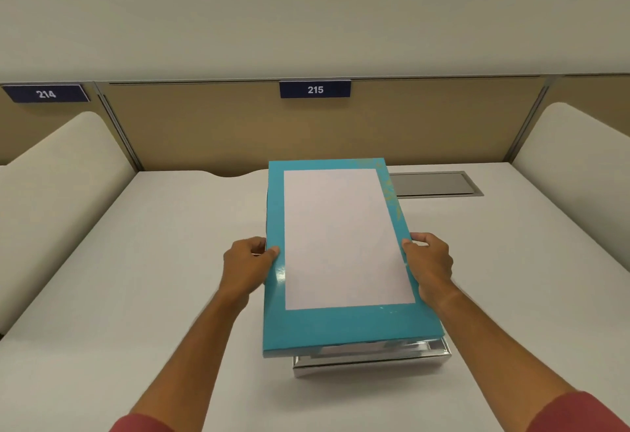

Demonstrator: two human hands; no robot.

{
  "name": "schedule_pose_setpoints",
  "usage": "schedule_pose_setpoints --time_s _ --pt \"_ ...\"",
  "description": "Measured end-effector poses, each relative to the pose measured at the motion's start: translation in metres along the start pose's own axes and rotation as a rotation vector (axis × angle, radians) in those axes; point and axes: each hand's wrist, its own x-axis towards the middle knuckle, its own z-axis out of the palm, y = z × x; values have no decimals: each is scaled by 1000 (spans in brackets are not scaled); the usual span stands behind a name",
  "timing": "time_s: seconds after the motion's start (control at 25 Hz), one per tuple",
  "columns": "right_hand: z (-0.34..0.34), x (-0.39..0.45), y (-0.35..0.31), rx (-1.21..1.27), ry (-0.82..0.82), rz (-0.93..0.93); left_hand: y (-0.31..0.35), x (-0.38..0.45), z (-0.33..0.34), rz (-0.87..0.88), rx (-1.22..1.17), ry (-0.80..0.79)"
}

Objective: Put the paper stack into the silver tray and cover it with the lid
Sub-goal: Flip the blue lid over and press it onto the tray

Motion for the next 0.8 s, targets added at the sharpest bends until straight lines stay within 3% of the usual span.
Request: schedule_pose_setpoints --time_s 0.32,0.8 --pt "-34 25 46 -245 23 58 -20 -17 75 -50 -27 -19" --pt "-14 36 46 -524 -135 -12 -51 3 78 -193 9 38"
